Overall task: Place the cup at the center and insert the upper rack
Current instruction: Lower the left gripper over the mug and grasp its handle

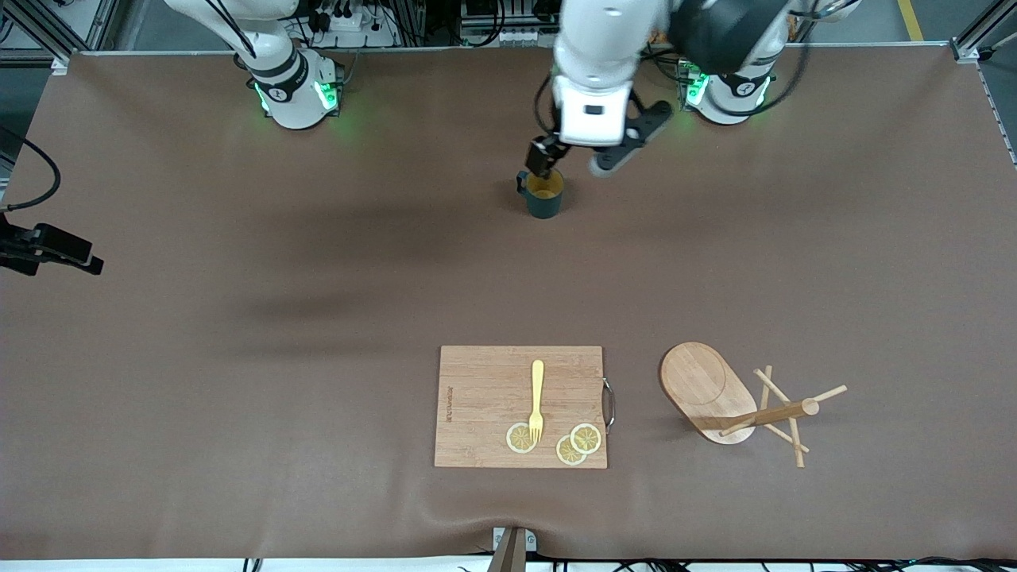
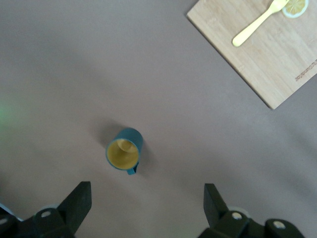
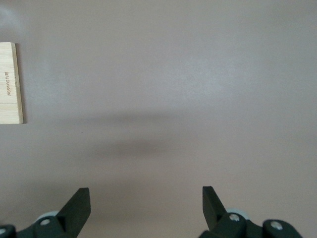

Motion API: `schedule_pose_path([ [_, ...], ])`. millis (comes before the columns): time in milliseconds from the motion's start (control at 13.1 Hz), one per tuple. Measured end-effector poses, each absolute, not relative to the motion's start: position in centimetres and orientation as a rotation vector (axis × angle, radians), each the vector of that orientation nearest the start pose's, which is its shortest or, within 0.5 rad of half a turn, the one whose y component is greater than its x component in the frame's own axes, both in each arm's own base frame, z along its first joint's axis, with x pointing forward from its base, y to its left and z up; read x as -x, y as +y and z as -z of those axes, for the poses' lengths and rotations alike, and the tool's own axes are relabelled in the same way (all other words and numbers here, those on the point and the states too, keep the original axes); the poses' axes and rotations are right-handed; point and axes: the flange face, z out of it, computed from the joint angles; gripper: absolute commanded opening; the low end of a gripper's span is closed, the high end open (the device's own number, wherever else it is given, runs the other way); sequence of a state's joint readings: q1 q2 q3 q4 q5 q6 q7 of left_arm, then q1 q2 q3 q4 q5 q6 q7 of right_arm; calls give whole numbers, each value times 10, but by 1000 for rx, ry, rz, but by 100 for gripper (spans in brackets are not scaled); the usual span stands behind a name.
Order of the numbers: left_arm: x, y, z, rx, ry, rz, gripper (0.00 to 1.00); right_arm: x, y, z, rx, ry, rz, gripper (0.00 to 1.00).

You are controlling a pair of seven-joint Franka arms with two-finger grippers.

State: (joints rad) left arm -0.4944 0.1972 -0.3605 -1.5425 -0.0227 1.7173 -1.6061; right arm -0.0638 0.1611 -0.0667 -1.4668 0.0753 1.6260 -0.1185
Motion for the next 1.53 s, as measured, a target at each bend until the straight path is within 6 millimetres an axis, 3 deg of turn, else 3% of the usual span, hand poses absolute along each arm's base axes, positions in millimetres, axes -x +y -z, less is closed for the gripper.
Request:
schedule_pose_path([
  [306, -354, -531, -481, 2830, -1115, 58, 100, -608, -61, -581, 3090, 2, 30, 100],
  [459, -326, -558, -454, 2792, -1122, 91, 100, -608, -63, -581, 3113, -3, 32, 100],
  [612, -312, -577, -431, 2737, -1188, 136, 100, -608, -65, -581, 3146, -16, 25, 100],
  [918, -291, -602, -380, 2620, -1259, 251, 100, -608, -61, -580, 3154, -53, 21, 100],
  [1530, -255, -616, -301, 2389, -1294, 466, 100, -609, -55, -577, 3154, -92, 11, 100],
])
